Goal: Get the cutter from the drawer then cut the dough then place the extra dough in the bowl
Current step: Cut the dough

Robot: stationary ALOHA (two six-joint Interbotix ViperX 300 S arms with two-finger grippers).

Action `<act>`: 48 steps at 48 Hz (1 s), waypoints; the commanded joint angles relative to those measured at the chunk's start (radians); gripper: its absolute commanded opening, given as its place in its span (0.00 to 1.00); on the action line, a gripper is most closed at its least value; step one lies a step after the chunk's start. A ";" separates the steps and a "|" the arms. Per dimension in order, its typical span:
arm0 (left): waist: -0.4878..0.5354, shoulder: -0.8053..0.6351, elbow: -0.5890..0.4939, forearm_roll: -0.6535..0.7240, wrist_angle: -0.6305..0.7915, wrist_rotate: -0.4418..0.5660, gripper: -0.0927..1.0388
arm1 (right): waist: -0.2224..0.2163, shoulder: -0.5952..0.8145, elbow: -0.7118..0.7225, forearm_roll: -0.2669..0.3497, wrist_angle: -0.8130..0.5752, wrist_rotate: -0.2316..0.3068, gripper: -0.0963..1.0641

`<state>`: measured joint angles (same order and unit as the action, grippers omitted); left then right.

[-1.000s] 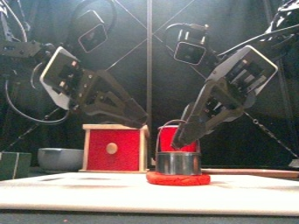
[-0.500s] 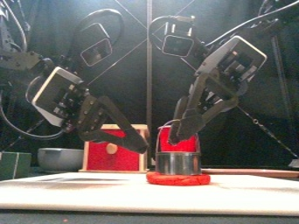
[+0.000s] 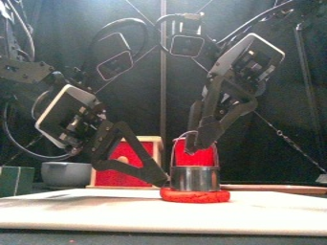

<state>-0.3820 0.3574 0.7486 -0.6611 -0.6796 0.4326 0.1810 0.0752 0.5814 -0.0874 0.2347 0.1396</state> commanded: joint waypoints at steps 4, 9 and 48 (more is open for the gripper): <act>0.008 0.006 -0.023 -0.002 0.055 -0.002 0.58 | 0.005 -0.038 -0.025 0.000 0.003 0.002 0.79; 0.012 0.005 -0.021 -0.006 0.095 -0.003 0.58 | 0.005 -0.037 -0.026 0.003 0.018 0.002 0.79; 0.020 0.000 -0.015 -0.008 0.121 -0.003 0.58 | 0.011 -0.025 -0.067 -0.002 0.084 -0.006 0.47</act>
<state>-0.3651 0.3620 0.7302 -0.6657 -0.5737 0.4310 0.1902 0.0813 0.5354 -0.0905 0.3206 0.1365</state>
